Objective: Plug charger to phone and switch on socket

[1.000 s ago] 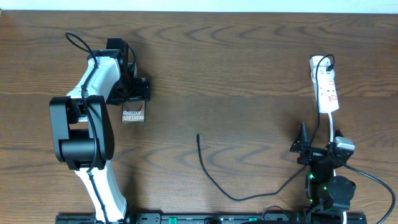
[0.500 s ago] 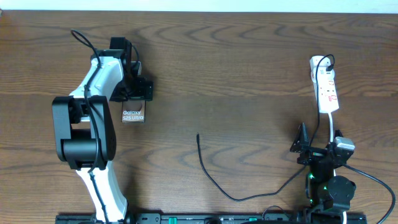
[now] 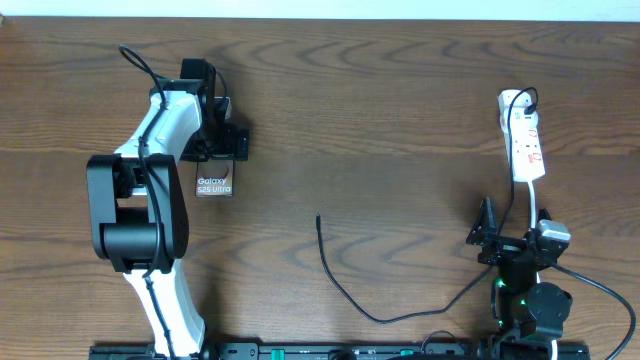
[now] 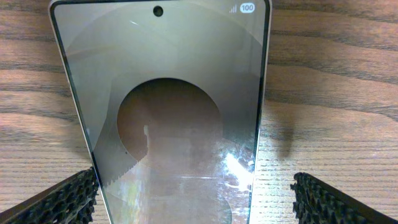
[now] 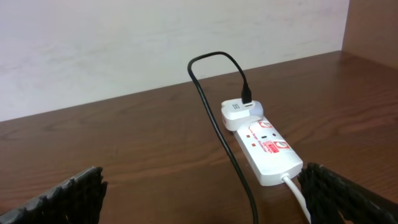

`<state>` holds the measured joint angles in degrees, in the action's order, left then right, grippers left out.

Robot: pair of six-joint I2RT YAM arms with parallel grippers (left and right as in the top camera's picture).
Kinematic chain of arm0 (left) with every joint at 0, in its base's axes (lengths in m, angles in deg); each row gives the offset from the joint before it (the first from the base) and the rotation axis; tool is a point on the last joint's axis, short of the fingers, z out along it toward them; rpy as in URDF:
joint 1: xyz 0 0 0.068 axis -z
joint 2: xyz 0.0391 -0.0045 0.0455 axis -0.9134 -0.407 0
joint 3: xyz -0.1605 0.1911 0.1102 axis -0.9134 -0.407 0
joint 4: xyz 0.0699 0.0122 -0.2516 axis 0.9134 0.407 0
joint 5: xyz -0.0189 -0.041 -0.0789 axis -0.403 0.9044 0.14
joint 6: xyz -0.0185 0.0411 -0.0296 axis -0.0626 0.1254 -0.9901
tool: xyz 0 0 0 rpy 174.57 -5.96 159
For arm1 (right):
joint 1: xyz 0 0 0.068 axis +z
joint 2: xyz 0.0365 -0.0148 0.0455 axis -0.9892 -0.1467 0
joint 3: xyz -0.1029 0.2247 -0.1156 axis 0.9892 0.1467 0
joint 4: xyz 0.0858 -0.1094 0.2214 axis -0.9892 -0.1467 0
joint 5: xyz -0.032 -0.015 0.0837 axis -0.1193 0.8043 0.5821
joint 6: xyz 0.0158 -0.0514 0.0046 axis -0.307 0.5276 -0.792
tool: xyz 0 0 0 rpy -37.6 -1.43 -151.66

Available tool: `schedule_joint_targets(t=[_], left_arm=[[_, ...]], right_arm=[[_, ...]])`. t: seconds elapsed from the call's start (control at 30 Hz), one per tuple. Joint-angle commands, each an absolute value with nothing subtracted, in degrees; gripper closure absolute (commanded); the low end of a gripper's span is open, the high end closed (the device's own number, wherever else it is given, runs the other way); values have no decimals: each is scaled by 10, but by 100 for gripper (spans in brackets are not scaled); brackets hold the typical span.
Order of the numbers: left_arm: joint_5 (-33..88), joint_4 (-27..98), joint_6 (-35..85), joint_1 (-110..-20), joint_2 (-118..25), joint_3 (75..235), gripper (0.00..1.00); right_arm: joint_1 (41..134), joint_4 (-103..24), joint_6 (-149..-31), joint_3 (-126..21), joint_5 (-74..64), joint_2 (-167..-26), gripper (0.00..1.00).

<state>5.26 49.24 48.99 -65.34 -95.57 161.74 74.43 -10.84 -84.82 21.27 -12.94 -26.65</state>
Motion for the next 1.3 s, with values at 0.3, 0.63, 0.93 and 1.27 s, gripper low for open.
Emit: schedule_joint_targets(t=[0.3,0.63,0.93,1.27], left_arm=[[28,485,470,-653,-955,1610,2],[28,464,470,-653,-955,1585,2],[28,457,470,-653,-955,1581,2],[28,451,470,-657,-955,1581,2]], right_arm=[[749,-111,-842,213,-136,-263,1],[749,-111,-842,213,-136,-263,1],[749,-111,-842,213,-136,-263,1],[749,-111,-842,213,-136,-263,1]])
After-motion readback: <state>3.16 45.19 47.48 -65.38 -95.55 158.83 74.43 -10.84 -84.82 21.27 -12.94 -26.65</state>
